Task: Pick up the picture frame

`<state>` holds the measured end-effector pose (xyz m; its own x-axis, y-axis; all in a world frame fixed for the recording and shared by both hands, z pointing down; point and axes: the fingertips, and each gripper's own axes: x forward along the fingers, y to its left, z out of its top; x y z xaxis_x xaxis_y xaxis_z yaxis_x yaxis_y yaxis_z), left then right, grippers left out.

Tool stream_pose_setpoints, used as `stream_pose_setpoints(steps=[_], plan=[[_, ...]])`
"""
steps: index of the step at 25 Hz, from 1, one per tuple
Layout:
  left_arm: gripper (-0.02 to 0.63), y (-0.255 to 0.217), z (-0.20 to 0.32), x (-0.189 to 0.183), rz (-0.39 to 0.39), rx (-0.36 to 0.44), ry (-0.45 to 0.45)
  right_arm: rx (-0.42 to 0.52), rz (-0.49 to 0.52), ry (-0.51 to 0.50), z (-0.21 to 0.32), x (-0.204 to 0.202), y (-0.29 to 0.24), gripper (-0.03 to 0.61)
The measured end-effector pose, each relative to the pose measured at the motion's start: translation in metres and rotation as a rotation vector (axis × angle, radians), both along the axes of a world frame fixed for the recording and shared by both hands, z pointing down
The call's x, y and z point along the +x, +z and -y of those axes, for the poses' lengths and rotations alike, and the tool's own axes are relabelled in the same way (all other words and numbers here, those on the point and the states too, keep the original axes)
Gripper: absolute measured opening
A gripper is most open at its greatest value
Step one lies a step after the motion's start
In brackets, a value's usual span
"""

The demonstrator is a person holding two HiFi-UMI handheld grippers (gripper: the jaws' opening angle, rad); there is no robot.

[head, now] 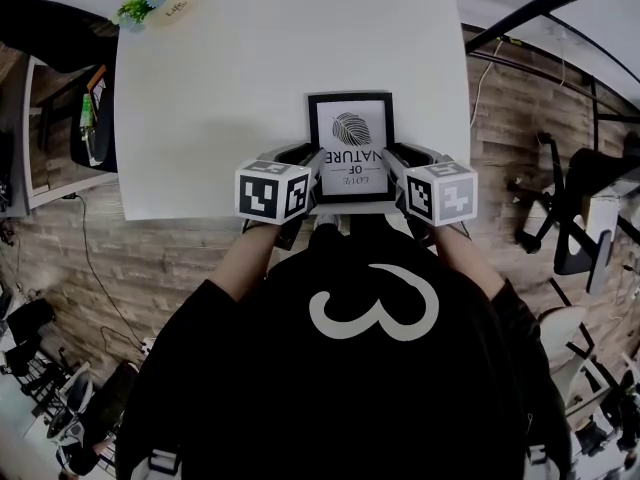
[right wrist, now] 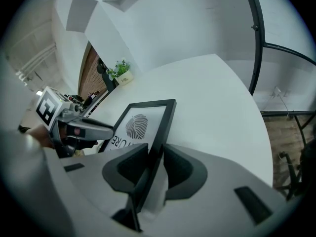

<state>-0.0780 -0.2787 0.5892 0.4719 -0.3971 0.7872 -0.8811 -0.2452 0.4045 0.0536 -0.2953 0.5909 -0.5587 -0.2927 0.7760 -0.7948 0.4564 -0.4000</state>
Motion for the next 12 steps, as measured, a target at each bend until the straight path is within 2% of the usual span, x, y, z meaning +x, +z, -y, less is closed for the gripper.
stream_pose_setpoints(steps=[6, 12], plan=[[0.109, 0.0009, -0.0002, 0.0016, 0.032, -0.005, -0.001, 0.020, 0.021, 0.036, -0.0006, 0.0001, -0.0006, 0.104], [0.104, 0.0001, -0.0003, 0.0009, 0.030, -0.002, -0.014, 0.014, 0.023, 0.070, -0.0005, 0.0004, -0.0011, 0.097]])
